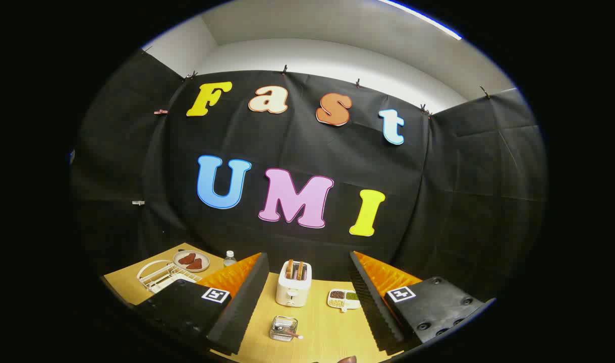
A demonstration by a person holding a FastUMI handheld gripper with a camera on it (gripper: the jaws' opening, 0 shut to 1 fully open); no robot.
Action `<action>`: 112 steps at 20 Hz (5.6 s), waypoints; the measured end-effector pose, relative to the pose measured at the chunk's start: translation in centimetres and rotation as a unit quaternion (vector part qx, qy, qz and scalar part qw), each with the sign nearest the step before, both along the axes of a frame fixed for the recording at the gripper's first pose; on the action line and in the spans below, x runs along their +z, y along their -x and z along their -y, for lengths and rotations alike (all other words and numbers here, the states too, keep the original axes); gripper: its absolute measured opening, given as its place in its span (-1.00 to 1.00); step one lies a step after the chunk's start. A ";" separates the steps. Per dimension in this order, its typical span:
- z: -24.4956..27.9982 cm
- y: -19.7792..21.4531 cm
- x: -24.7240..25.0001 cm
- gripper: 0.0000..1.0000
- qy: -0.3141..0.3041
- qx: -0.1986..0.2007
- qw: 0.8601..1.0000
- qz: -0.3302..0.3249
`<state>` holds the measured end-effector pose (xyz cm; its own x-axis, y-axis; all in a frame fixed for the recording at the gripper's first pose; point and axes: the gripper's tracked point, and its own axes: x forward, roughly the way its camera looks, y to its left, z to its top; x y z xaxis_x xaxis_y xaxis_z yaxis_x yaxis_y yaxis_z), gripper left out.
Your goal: Take the plate from the dish rack, then take the spoon from the basket and place it into the plate.
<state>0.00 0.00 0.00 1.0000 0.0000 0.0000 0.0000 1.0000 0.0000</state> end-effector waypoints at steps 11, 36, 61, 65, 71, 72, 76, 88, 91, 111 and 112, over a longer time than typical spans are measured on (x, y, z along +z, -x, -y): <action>0.3 0.1 -1.2 0.94 -0.025 -0.001 1.000 -0.013; -14.5 -4.4 -6.1 0.96 -0.087 0.154 0.977 -0.121; -30.3 -16.0 -28.8 0.99 -0.104 0.033 0.906 -0.408; -30.9 -16.2 -31.2 0.60 -0.083 0.014 0.897 -0.435; -29.5 -15.6 -31.9 -0.29 -0.029 -0.025 0.890 -0.454; -29.4 -15.7 -31.5 -0.31 -0.026 -0.028 0.892 -0.451; -28.0 -17.3 -28.8 -0.37 0.022 -0.041 0.906 -0.421; -22.2 -14.7 -21.8 -0.40 -0.051 -0.022 0.935 -0.349; -20.7 -11.7 -20.2 -0.40 -0.089 0.004 0.939 -0.331; -9.0 10.5 -32.8 -0.41 -0.323 0.040 0.844 -0.426; -9.3 10.9 -34.2 -0.40 -0.337 0.045 0.834 -0.435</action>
<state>-10.91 9.26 -34.19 0.6169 0.3678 -0.6958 0.2192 0.7689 0.6007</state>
